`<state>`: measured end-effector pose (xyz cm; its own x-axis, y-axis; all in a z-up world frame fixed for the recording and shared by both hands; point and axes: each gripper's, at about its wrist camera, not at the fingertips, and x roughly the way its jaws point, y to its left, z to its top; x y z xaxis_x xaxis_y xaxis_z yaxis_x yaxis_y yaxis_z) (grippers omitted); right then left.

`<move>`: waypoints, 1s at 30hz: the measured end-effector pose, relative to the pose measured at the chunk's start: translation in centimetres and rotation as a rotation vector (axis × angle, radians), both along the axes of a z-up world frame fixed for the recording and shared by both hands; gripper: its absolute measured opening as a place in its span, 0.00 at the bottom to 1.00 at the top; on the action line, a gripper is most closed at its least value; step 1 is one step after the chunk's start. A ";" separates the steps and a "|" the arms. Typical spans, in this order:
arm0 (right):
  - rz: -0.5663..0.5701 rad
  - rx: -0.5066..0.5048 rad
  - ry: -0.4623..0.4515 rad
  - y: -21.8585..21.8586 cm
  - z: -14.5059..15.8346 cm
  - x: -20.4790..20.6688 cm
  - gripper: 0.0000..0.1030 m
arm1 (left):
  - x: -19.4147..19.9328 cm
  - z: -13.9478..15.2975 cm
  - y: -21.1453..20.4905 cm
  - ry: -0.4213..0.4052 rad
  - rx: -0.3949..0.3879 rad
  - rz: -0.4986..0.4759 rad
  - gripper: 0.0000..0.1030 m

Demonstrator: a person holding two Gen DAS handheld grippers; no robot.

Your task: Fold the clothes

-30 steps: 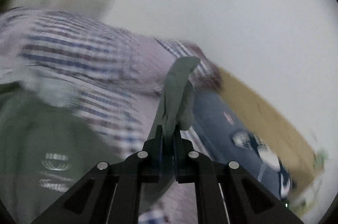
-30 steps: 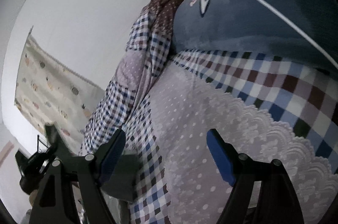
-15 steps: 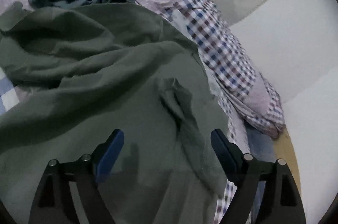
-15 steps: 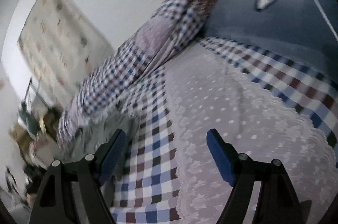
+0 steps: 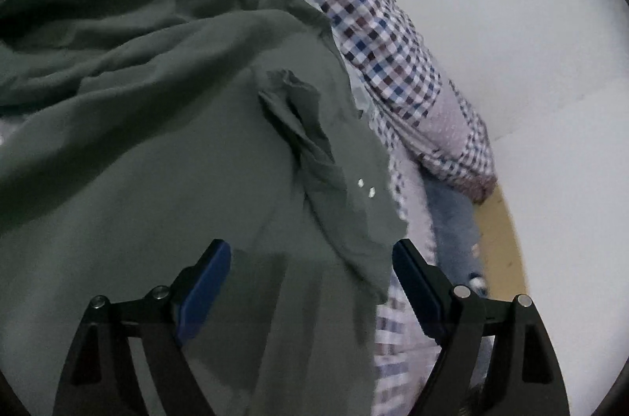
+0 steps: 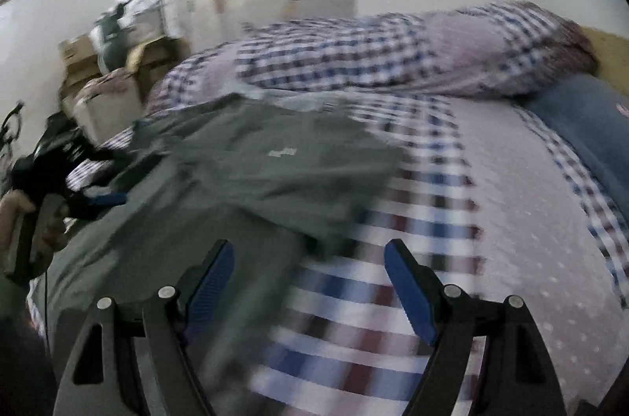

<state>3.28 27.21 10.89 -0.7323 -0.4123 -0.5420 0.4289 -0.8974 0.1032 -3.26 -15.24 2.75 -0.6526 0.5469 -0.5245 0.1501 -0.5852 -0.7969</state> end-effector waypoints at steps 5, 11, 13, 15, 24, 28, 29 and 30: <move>0.118 0.043 0.044 -9.1 1.2 -0.1 0.79 | 0.7 1.2 -4.5 0.000 0.044 0.107 0.84; 0.259 0.041 0.020 -21.0 2.7 -5.5 0.39 | 1.1 0.5 -8.2 -0.032 0.169 0.211 0.84; 0.300 0.090 -0.003 -24.5 2.6 -7.7 0.35 | 1.1 0.3 -8.9 -0.042 0.205 0.220 0.84; 0.330 0.169 -0.030 -27.3 1.7 -9.7 0.35 | 1.4 0.3 -9.3 -0.052 0.230 0.210 0.84; 0.147 0.437 -0.021 -30.4 0.8 -19.6 0.19 | 1.6 0.5 -9.9 -0.068 0.240 0.181 0.84; 0.072 0.380 0.011 -28.9 2.4 -19.4 0.22 | 1.8 0.1 -10.6 -0.083 0.252 0.208 0.84; 0.077 0.359 0.014 -28.6 2.7 -18.9 0.23 | 1.7 -0.1 -10.8 -0.087 0.260 0.214 0.84; 0.134 0.357 0.015 -28.8 2.6 -17.8 0.23 | 1.8 -0.2 -10.9 -0.091 0.265 0.218 0.84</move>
<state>-14.54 -1.63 13.48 -0.6938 -0.2917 -0.6584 0.5438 -0.8116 -0.2135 -1.49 -26.12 2.57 -0.7263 0.5247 -0.4440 0.3259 -0.3059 -0.8945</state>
